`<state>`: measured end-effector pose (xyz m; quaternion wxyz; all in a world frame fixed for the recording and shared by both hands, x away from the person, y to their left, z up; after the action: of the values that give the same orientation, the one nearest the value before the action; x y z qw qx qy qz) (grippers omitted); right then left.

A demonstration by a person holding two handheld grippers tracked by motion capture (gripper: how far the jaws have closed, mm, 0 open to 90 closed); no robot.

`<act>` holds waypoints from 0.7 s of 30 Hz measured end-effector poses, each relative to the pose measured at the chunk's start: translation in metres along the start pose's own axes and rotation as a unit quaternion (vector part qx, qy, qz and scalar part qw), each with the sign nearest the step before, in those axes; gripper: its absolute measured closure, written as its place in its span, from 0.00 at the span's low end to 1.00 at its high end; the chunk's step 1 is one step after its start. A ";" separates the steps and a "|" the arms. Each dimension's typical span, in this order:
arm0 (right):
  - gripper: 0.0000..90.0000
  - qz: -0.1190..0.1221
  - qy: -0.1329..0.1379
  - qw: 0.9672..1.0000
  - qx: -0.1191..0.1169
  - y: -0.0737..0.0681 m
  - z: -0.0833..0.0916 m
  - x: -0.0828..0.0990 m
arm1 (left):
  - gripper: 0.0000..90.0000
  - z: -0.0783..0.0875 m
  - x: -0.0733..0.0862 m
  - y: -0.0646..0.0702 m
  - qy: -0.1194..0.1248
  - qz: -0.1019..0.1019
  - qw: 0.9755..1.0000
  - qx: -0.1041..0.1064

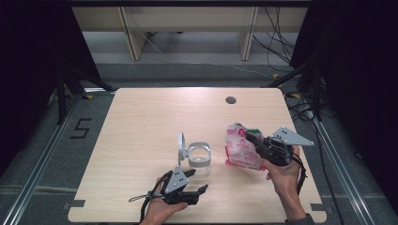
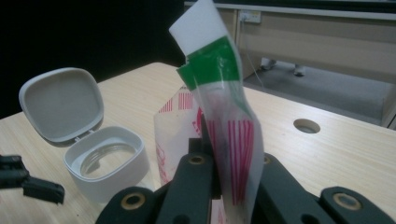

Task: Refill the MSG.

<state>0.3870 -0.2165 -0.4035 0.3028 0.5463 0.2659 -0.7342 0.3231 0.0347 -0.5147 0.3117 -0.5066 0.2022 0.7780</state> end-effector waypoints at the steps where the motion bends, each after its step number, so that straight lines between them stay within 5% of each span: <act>1: 1.00 0.002 0.001 1.000 0.001 0.001 0.002 -0.001 | 0.35 -0.003 0.000 0.003 -0.002 -0.008 1.000 -0.002; 5: 1.00 -0.008 0.008 1.000 -0.004 -0.007 0.007 -0.002 | 0.36 -0.014 0.002 0.012 -0.012 -0.015 1.000 0.006; 9: 1.00 0.008 0.013 1.000 -0.011 -0.018 0.012 -0.009 | 0.35 -0.024 0.000 0.022 -0.015 -0.017 1.000 0.015; 16: 1.00 0.003 0.022 0.999 -0.045 -0.043 0.021 -0.020 | 0.34 -0.041 -0.004 0.034 -0.017 -0.013 1.000 0.008; 18: 1.00 -0.003 0.020 0.998 -0.054 -0.048 0.021 -0.021 | 0.34 -0.045 -0.005 0.033 -0.027 -0.031 0.999 -0.008; 21: 1.00 -0.003 0.025 0.997 -0.069 -0.055 0.020 -0.025 | 0.34 -0.049 -0.008 0.035 -0.023 -0.033 0.999 -0.012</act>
<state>0.3392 -0.1900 -0.3713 0.3306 0.5415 0.3253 -0.7012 0.3338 -0.0242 -0.5275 0.3357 -0.4984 0.1688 0.7812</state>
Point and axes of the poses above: each handheld gripper's, and its own axes: z roughly backward along the jaws, x roughly out of its underside, y roughly to its right, the point moved 4 cm from there along -z, roughly forward along the jaws, and after that the axes turned 9 degrees about -x, right-handed, at the moved point
